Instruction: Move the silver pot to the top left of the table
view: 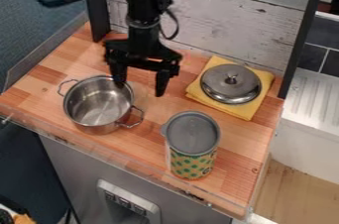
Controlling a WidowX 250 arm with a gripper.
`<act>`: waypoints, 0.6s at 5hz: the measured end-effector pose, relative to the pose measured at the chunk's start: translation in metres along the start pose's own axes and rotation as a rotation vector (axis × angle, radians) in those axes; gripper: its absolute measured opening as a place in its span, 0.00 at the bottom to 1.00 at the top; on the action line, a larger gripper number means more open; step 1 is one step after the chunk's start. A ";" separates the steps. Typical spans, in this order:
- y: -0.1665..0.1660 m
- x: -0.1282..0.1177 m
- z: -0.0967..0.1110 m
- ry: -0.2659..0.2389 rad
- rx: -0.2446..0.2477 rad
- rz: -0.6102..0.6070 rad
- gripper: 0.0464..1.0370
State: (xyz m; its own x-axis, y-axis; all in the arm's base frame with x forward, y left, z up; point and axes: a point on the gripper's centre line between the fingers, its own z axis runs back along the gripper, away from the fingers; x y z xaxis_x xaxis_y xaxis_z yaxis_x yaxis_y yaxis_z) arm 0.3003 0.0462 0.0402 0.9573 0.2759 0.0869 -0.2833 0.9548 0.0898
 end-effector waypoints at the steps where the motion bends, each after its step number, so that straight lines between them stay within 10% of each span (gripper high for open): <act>1: -0.001 0.006 -0.020 0.031 0.004 0.011 0.96; 2: -0.004 0.011 -0.034 0.063 0.010 0.008 0.91; 3: -0.004 0.010 -0.039 0.084 0.013 0.005 0.61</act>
State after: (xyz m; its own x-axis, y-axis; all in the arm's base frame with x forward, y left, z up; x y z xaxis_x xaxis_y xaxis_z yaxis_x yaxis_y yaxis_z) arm 0.3134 0.0495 0.0018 0.9572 0.2894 0.0039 -0.2882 0.9521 0.1026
